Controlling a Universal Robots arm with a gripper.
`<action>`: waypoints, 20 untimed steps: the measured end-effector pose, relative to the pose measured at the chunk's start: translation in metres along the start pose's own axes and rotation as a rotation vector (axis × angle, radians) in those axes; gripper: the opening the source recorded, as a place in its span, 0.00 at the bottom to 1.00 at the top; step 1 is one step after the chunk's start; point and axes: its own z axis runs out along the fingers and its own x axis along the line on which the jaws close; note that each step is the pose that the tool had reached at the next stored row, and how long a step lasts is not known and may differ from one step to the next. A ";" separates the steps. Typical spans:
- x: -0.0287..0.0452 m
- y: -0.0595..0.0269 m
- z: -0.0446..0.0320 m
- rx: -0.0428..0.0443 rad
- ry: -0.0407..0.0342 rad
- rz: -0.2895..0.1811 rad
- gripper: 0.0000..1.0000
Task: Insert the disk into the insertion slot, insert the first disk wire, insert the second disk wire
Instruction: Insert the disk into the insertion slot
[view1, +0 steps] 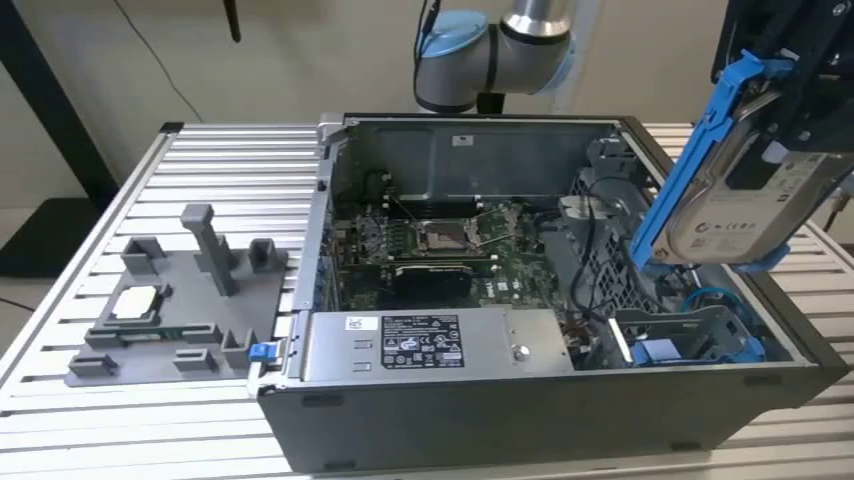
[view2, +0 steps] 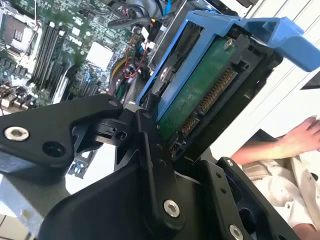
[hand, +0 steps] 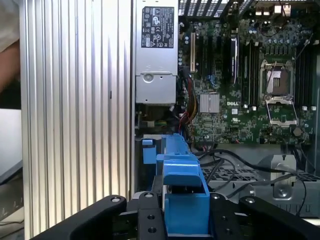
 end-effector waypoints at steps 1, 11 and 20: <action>0.0000 -0.0008 0.0012 0.0000 -0.0001 0.000 0.00; -0.0001 -0.0119 0.0097 0.0000 -0.0003 0.000 0.00; -0.0002 -0.0163 0.0155 0.0000 -0.0005 0.000 0.00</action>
